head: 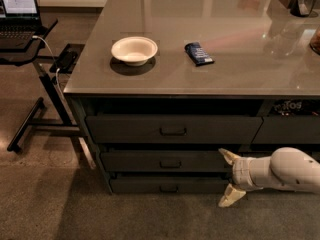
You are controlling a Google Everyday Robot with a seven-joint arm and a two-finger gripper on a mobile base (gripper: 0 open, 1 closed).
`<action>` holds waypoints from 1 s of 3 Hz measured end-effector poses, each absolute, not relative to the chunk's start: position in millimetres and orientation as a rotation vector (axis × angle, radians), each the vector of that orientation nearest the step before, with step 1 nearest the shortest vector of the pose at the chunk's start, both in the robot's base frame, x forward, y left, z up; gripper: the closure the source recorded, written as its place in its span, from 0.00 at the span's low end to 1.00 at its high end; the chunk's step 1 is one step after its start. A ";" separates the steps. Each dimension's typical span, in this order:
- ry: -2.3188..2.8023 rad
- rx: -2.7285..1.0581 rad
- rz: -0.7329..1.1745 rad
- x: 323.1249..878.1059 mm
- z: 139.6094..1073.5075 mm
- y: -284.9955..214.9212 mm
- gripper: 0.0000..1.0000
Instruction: Open bottom drawer
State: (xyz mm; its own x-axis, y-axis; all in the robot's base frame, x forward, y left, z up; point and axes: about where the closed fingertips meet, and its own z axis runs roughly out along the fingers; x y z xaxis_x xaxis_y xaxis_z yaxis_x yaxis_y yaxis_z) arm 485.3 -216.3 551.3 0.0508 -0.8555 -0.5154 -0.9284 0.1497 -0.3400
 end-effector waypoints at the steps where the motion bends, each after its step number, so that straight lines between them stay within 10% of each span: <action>1: 1.812 -1.718 0.162 488.6 497.6 -227.0 0.00; 3: 1.844 -1.720 0.203 488.3 482.5 -225.8 0.00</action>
Offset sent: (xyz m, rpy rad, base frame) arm 0.0027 -0.0093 -0.0405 -0.0096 0.0098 0.0162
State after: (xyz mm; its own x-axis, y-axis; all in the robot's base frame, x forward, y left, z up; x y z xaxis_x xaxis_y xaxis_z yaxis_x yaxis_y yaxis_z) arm 488.3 -225.8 482.5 0.0224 -0.8553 -0.5177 -0.9473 0.1473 -0.2845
